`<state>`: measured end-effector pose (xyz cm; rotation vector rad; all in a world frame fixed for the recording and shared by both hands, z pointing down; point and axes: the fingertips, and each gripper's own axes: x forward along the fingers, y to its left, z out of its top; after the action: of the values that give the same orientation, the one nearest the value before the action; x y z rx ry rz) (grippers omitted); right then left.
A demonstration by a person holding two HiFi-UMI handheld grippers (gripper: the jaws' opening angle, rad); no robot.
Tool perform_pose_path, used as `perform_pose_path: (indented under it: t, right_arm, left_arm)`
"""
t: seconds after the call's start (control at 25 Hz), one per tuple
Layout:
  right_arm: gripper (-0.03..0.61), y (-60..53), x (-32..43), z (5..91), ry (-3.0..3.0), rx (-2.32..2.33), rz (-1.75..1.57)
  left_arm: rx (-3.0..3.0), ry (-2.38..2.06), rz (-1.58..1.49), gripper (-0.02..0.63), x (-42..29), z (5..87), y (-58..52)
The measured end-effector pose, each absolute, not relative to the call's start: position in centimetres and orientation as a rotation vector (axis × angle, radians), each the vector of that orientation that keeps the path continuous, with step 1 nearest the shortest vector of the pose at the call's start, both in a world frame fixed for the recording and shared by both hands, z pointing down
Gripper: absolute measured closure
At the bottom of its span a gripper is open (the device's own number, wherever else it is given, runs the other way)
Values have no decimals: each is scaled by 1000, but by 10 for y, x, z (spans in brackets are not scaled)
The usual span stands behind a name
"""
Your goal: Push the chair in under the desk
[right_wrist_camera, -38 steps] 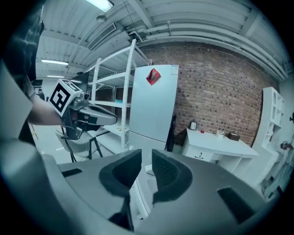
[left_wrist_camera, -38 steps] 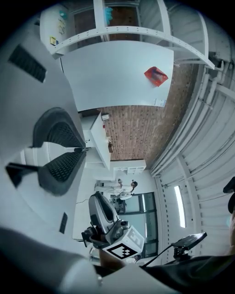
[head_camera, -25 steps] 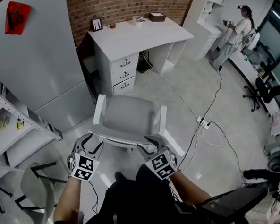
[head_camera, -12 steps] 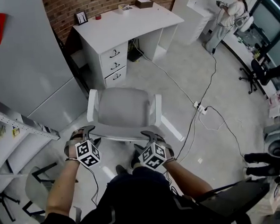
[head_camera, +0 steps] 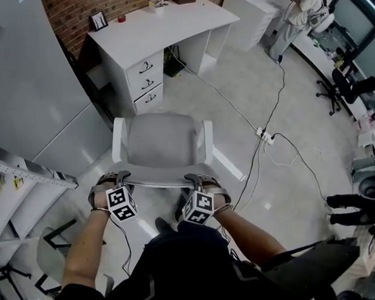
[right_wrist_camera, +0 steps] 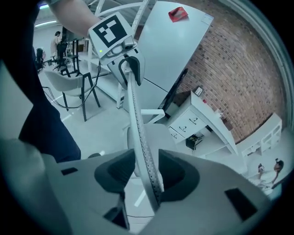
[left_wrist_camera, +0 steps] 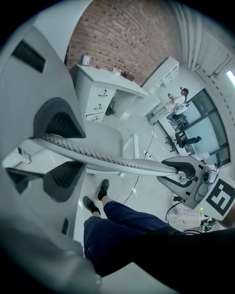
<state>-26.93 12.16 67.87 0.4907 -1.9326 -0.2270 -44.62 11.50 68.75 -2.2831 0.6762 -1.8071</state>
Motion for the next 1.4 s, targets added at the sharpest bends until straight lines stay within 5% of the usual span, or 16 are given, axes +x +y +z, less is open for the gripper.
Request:
perform_pose_path:
  t: [0.32,1.4]
  right_arm:
    - [451,123,-264,679,-1911,481,-279]
    - [437,75,-184,687,-1817,522,-236]
  left_arm:
    - [-2236,640,-1810,458,-441,689,107]
    - [-2239,517,-1817,476,-364,692,63]
